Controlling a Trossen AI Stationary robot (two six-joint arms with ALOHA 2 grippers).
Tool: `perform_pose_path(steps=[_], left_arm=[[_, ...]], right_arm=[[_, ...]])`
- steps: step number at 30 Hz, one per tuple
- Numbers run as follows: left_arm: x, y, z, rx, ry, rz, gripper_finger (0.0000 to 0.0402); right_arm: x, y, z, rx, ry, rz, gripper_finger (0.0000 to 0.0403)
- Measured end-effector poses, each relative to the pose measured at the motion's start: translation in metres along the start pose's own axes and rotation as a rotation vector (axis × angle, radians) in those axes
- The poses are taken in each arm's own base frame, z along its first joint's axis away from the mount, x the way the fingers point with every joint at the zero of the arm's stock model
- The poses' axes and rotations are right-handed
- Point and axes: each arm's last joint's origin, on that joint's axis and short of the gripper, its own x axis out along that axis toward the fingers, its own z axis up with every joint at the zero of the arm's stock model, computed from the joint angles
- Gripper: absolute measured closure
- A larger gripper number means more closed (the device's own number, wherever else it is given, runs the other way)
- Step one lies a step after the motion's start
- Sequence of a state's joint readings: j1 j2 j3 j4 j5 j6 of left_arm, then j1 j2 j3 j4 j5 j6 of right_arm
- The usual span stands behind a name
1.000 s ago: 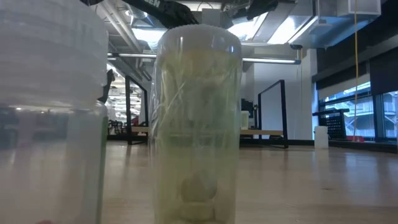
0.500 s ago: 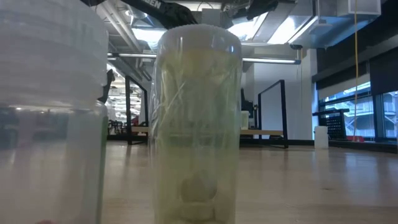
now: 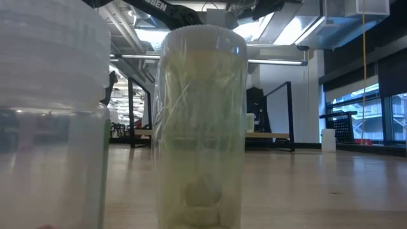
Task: Pick and place medicine bottles onto shelf by color
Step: Put the middle white pill bottle on the shelf
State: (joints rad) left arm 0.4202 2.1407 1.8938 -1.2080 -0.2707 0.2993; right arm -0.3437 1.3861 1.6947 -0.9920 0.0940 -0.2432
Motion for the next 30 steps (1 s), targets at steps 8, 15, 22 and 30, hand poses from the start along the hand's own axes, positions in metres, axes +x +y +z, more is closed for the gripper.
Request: perform_pose_path(steps=[8,15,22,30], left_arm=[[-0.0002,-0.0012,-0.0023,0.009,0.024,-0.009,0.0274],[-0.0002,-0.0018,-0.0029,0.011,0.028,-0.024,0.0260],[-0.0004,-0.0027,-0.0025,0.012,0.023,-0.034,0.0246],[-0.0008,-0.0033,-0.0023,0.013,0.024,-0.027,0.0219]], right_arm=[[0.0000,0.0000,0.0000,0.000,0.000,0.000,0.0221],[0.0000,-0.0001,0.0000,0.000,0.000,0.000,0.0221],[0.0000,0.0000,0.0000,0.000,0.000,0.000,0.0221],[0.0000,0.0000,0.0000,0.000,0.000,0.000,0.0221]])
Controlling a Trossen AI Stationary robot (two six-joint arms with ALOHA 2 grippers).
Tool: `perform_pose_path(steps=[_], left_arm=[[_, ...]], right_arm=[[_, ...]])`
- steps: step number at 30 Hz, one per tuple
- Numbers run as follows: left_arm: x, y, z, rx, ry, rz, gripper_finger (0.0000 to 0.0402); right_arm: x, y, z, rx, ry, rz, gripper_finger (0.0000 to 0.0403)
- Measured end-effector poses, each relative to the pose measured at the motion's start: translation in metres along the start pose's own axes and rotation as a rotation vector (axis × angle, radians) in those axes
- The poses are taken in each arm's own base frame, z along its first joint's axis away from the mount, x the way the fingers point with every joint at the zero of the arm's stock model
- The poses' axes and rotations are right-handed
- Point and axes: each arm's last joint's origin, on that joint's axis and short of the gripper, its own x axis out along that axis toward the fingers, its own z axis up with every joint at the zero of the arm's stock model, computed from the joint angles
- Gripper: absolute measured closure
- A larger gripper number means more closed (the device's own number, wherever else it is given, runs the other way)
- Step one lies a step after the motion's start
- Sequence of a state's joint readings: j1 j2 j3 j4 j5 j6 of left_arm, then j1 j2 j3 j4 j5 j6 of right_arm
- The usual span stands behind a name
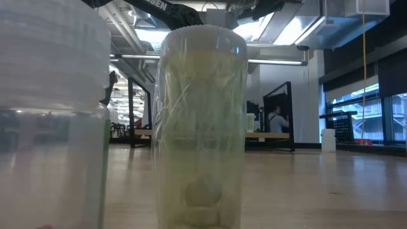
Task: Pick and place medicine bottles onto shelf by color
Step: Put the middle white pill bottle on the shelf
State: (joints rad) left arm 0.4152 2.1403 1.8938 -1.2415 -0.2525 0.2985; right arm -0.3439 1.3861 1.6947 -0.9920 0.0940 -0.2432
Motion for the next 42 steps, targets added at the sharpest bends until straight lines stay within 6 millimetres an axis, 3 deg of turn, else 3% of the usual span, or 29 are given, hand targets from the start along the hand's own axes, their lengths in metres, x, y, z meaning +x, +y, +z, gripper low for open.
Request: perform_pose_path(steps=[14,26,33,37,42], left_arm=[[-0.013,0.000,0.001,-0.005,-0.022,0.029,0.0197],[-0.063,0.008,0.008,-0.022,-0.112,0.159,0.0197],[-0.088,-0.004,-0.001,-0.051,-0.058,0.136,0.0196],[-0.090,-0.019,-0.002,-0.049,-0.029,0.102,0.0198],[-0.078,-0.027,-0.001,-0.038,-0.013,-0.015,0.0228]], right_arm=[[0.000,0.000,0.000,0.000,0.000,0.000,0.0221],[0.000,0.000,0.000,0.000,0.000,0.000,0.0221],[0.000,0.000,0.000,0.000,0.000,0.000,0.0221],[0.000,0.000,0.000,0.000,0.000,0.000,0.0221],[0.000,0.000,0.000,0.000,0.000,0.000,0.0221]])
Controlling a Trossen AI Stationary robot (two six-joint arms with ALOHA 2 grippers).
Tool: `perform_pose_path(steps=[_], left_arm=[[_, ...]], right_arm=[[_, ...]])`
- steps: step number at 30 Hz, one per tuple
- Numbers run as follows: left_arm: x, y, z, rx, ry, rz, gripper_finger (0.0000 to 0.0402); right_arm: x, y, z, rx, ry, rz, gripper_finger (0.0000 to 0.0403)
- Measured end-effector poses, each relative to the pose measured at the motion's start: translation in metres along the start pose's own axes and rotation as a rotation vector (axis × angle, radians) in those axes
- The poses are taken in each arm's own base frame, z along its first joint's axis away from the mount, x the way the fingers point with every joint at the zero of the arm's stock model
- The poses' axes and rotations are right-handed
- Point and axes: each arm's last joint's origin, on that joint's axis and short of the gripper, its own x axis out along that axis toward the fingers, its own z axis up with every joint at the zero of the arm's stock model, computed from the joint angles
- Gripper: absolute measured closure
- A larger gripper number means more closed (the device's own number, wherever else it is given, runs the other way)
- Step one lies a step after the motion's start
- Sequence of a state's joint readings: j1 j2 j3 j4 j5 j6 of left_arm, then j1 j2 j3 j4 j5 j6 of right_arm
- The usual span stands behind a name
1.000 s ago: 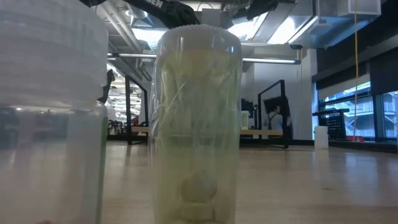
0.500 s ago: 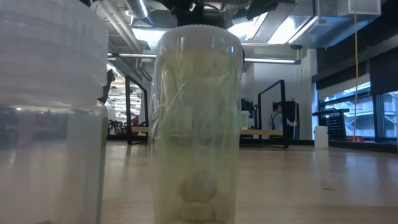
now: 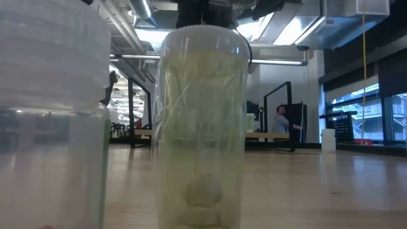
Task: Pick and place medicine bottles onto shelf by color
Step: Put the middle white pill bottle on the shelf
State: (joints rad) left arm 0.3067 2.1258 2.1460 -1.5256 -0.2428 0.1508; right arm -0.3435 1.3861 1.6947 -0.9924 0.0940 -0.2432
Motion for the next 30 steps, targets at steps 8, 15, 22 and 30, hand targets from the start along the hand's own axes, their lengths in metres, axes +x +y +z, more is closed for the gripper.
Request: perform_pose_path(steps=[8,15,22,30], left_arm=[[0.031,0.014,-0.002,-0.052,0.012,-0.191,0.0323],[0.036,0.023,-0.003,-0.020,-0.011,-0.231,0.0396],[0.037,0.022,0.002,0.030,-0.077,-0.276,0.0400],[0.046,0.025,0.005,0.019,-0.088,-0.253,0.0400]], right_arm=[[0.000,0.000,0.000,0.000,0.000,0.000,0.0221],[0.000,0.000,0.000,0.000,0.000,0.000,0.0221],[0.000,0.000,0.000,0.000,0.000,0.000,0.0221],[0.000,0.000,0.000,0.000,0.000,0.000,0.0221]])
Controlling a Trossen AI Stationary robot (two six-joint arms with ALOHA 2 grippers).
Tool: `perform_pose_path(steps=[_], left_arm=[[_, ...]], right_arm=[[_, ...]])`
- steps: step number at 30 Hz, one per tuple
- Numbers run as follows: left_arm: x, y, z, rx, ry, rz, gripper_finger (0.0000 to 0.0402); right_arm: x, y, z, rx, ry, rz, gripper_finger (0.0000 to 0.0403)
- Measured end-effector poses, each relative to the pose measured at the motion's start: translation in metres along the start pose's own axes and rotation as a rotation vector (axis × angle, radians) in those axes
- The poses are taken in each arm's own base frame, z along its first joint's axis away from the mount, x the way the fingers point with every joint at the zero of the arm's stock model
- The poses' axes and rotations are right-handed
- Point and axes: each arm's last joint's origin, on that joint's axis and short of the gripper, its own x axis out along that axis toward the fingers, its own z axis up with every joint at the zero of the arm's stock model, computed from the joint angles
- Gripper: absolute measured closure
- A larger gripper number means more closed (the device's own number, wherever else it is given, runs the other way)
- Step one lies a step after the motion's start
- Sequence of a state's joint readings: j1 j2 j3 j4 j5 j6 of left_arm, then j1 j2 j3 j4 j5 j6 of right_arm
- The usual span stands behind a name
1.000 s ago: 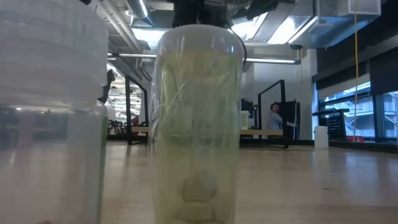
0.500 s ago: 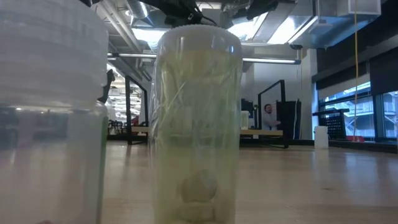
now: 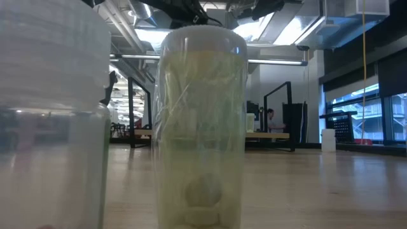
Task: Pick and place medicine bottles onto shelf by color
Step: Put the middle white pill bottle on the shelf
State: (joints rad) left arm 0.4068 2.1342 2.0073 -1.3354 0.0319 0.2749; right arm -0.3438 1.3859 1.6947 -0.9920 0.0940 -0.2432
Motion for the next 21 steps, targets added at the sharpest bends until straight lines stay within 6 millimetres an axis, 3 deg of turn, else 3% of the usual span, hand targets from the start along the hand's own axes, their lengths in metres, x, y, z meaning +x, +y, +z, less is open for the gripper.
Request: perform_pose_path(steps=[7,21], left_arm=[[0.022,0.011,-0.008,-0.029,0.049,0.010,0.0401],[0.026,0.022,-0.005,0.003,0.003,0.105,0.0401]], right_arm=[[0.000,0.000,0.000,0.000,0.000,0.000,0.0221],[0.000,0.000,0.000,0.000,0.000,0.000,0.0221]])
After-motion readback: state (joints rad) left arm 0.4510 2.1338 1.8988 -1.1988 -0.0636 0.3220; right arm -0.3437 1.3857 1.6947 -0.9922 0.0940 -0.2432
